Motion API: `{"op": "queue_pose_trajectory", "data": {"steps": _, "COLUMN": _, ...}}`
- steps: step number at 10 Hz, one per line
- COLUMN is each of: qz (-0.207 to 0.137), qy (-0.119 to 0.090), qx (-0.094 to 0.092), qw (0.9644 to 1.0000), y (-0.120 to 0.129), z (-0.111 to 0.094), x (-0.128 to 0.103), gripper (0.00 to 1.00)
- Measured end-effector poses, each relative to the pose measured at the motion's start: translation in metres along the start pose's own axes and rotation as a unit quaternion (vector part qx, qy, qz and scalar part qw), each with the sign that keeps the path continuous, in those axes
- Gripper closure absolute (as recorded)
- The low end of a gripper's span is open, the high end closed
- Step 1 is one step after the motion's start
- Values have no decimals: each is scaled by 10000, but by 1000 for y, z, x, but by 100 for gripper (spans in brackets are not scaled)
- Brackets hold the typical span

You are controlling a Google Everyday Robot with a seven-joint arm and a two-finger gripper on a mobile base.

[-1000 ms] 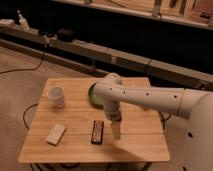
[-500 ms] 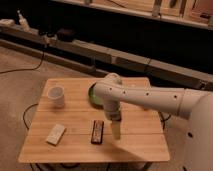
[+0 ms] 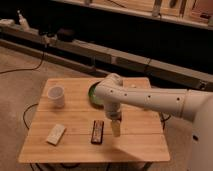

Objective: Place the white sponge in the ceramic cup

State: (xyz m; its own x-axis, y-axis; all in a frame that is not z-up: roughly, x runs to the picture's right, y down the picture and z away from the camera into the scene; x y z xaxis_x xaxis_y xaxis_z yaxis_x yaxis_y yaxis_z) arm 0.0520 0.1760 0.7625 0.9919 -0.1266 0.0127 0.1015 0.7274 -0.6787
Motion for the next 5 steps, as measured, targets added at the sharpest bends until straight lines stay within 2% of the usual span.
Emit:
{"op": "queue_pose_trajectory", "data": {"steps": 1, "qz": -256, "qy": -260, "qx": 493, "qw": 9981, "y": -13, "z": -8, "x": -11, "gripper": 20}}
{"op": "queue_pose_trajectory", "data": {"steps": 3, "qz": -560, "qy": -522, "qx": 1066, "qw": 9914, "y": -27, "z": -20, "x": -22, "gripper": 20}}
{"op": "queue_pose_trajectory", "data": {"steps": 4, "qz": -653, "qy": -597, "qx": 1216, "qw": 9886, "y": -30, "z": -24, "x": -27, "gripper": 20}}
{"op": "queue_pose_trajectory", "data": {"steps": 5, "qz": -691, "qy": -620, "qx": 1270, "qw": 9875, "y": -31, "z": -26, "x": -29, "gripper": 20}}
